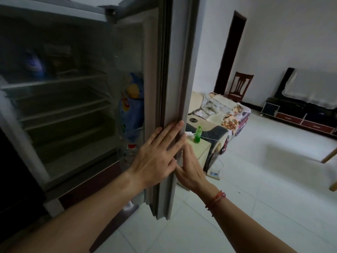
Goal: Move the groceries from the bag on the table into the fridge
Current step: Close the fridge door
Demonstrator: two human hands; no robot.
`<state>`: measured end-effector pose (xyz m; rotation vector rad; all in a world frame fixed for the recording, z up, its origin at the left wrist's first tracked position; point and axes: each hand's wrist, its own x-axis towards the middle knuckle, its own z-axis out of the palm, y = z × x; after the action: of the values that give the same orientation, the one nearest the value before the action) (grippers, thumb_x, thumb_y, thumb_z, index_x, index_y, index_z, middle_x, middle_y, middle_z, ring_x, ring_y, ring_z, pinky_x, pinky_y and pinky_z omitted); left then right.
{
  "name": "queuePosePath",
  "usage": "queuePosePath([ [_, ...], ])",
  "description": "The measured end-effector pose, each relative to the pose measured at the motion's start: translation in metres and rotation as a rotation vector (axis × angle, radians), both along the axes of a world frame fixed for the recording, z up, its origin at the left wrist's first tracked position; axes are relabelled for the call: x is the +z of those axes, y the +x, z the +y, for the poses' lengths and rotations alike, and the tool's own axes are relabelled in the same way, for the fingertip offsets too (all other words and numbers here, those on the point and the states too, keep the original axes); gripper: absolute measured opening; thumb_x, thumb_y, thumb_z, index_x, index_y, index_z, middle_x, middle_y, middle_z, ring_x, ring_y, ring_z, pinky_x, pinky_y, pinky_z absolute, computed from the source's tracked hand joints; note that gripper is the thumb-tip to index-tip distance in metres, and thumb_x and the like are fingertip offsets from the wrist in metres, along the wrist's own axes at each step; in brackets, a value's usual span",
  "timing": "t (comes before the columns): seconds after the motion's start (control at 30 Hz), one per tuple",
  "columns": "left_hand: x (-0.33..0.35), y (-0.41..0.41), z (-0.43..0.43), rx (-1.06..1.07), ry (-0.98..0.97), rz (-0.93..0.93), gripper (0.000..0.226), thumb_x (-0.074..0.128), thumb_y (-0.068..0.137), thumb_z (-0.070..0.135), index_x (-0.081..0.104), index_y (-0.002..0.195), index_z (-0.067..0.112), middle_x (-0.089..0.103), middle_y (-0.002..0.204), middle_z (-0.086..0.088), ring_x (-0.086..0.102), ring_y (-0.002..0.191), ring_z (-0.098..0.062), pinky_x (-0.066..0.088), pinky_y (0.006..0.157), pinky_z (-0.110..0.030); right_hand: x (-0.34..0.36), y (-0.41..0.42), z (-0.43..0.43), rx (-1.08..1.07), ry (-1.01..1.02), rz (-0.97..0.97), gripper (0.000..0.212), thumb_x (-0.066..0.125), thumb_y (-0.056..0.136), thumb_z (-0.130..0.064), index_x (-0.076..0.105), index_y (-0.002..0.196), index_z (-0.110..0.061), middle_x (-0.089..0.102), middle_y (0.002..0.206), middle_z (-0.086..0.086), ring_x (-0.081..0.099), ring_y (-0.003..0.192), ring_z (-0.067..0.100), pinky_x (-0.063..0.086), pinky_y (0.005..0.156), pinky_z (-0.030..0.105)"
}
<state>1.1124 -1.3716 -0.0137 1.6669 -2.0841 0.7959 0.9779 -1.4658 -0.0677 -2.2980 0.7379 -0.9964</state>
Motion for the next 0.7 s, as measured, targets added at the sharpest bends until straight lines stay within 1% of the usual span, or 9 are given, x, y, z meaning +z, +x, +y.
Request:
queuePosePath([
  [0.07, -0.006, 0.011, 0.021, -0.014, -0.011, 0.086, 0.076, 0.052, 0.092, 0.036, 0.018, 0.157, 0.016, 0.001, 0.166, -0.011, 0.005, 0.153, -0.025, 0.013, 0.124, -0.043, 0.005, 0.019, 0.013, 0.056, -0.051, -0.005, 0.08, 0.058, 0.099, -0.039, 0.007, 0.16, -0.033, 0.023, 0.161, 0.002, 0.032, 0.143, 0.007, 0.035, 0.117, 0.027],
  [0.17, -0.012, 0.029, 0.05, 0.003, -0.013, 0.279, 0.076, 0.048, 0.095, 0.039, 0.01, 0.158, 0.018, -0.002, 0.166, -0.011, 0.006, 0.153, -0.026, 0.023, 0.12, -0.044, 0.006, 0.048, 0.028, 0.096, -0.163, 0.029, 0.085, 0.052, 0.098, -0.049, 0.002, 0.162, -0.022, 0.005, 0.168, 0.005, 0.009, 0.156, 0.021, 0.03, 0.121, 0.05],
  [0.23, -0.015, 0.041, 0.067, 0.035, -0.037, 0.366, 0.079, 0.047, 0.096, 0.04, 0.003, 0.159, 0.021, -0.004, 0.166, -0.008, 0.007, 0.152, -0.023, 0.028, 0.117, -0.044, 0.007, 0.066, 0.038, 0.132, -0.223, 0.051, 0.088, 0.043, 0.098, -0.059, -0.004, 0.161, -0.021, -0.005, 0.17, 0.005, -0.008, 0.157, 0.023, 0.022, 0.123, 0.056],
  [0.37, -0.018, 0.065, 0.095, 0.114, -0.096, 0.394, 0.083, 0.045, 0.097, 0.04, -0.01, 0.157, 0.023, -0.009, 0.165, -0.001, -0.001, 0.152, -0.015, 0.028, 0.117, -0.047, 0.013, 0.102, 0.059, 0.203, -0.252, 0.132, 0.1, 0.024, 0.091, -0.078, -0.012, 0.159, -0.013, -0.022, 0.167, 0.008, -0.02, 0.154, 0.02, 0.01, 0.126, 0.048],
  [0.47, -0.017, 0.082, 0.115, 0.161, -0.078, 0.487, 0.083, 0.041, 0.098, 0.044, -0.015, 0.156, 0.027, -0.022, 0.163, 0.007, 0.021, 0.149, -0.022, 0.045, 0.108, -0.044, 0.017, 0.129, 0.072, 0.287, -0.255, 0.161, 0.107, 0.016, 0.088, -0.084, -0.014, 0.158, -0.009, -0.025, 0.166, 0.008, -0.025, 0.152, 0.014, 0.003, 0.127, 0.041],
  [0.53, -0.018, 0.093, 0.125, 0.2, -0.054, 0.57, 0.083, 0.041, 0.098, 0.045, -0.018, 0.155, 0.029, -0.025, 0.162, 0.01, 0.033, 0.146, -0.023, 0.05, 0.103, -0.036, 0.019, 0.145, 0.079, 0.331, -0.251, 0.16, 0.104, 0.013, 0.085, -0.086, -0.024, 0.155, -0.019, -0.032, 0.164, 0.004, -0.028, 0.15, 0.007, -0.003, 0.123, 0.032],
  [0.6, -0.019, 0.103, 0.133, 0.244, -0.057, 0.65, 0.082, 0.04, 0.099, 0.046, -0.018, 0.155, 0.031, -0.022, 0.163, 0.009, 0.035, 0.143, -0.013, 0.049, 0.099, -0.018, 0.021, 0.164, 0.081, 0.349, -0.269, 0.149, 0.097, 0.019, 0.087, -0.082, -0.032, 0.151, -0.03, -0.035, 0.162, -0.001, -0.028, 0.15, 0.006, -0.004, 0.121, 0.03],
  [0.67, -0.015, 0.112, 0.141, 0.305, -0.08, 0.702, 0.08, 0.04, 0.1, 0.046, -0.016, 0.155, 0.03, -0.021, 0.164, 0.007, 0.027, 0.134, 0.013, 0.036, 0.083, 0.007, 0.027, 0.184, 0.081, 0.349, -0.285, 0.14, 0.092, 0.027, 0.089, -0.076, -0.032, 0.15, -0.039, -0.035, 0.162, -0.004, -0.022, 0.153, 0.012, -0.002, 0.121, 0.035],
  [0.7, -0.013, 0.116, 0.145, 0.329, -0.078, 0.738, 0.079, 0.042, 0.101, 0.043, -0.016, 0.154, 0.029, -0.023, 0.162, 0.008, 0.015, 0.128, 0.027, 0.029, 0.078, 0.013, 0.03, 0.195, 0.08, 0.346, -0.299, 0.139, 0.089, 0.027, 0.091, -0.074, -0.031, 0.15, -0.042, -0.034, 0.163, -0.003, -0.019, 0.154, 0.016, 0.0, 0.123, 0.039],
])
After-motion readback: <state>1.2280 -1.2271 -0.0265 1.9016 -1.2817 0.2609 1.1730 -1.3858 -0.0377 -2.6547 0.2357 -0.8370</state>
